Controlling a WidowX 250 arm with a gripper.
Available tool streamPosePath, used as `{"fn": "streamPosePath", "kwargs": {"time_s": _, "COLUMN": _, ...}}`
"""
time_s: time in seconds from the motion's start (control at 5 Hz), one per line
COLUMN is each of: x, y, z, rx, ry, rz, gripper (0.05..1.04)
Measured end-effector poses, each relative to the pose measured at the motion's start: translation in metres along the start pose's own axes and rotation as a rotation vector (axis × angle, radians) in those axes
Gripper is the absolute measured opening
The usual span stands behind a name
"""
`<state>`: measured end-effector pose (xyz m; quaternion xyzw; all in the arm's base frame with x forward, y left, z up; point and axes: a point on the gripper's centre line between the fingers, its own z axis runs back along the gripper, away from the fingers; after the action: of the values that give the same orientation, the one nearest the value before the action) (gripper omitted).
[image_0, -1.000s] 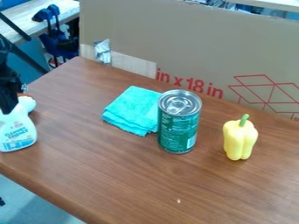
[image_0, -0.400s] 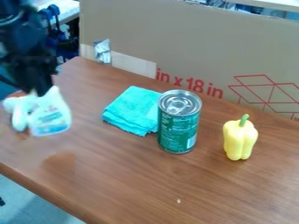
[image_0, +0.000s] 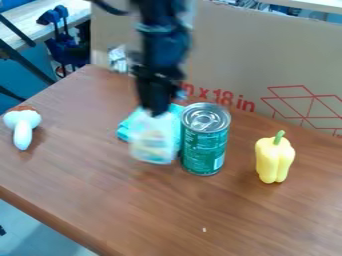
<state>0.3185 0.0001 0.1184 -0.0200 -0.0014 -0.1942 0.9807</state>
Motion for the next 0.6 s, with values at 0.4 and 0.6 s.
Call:
{"fn": "streamPosePath", "kwargs": {"time_s": 0.4, "x": 0.017, "y": -0.103, "z": -0.011, "rx": -0.009, "ry": 0.132, "rz": -0.167, "gripper": 0.383}}
{"fn": "streamPosePath", "kwargs": {"time_s": 0.6, "x": 0.011, "y": -0.157, "z": -0.011, "rx": 0.01, "ry": 0.163, "rz": -0.146, "gripper": 0.383}}
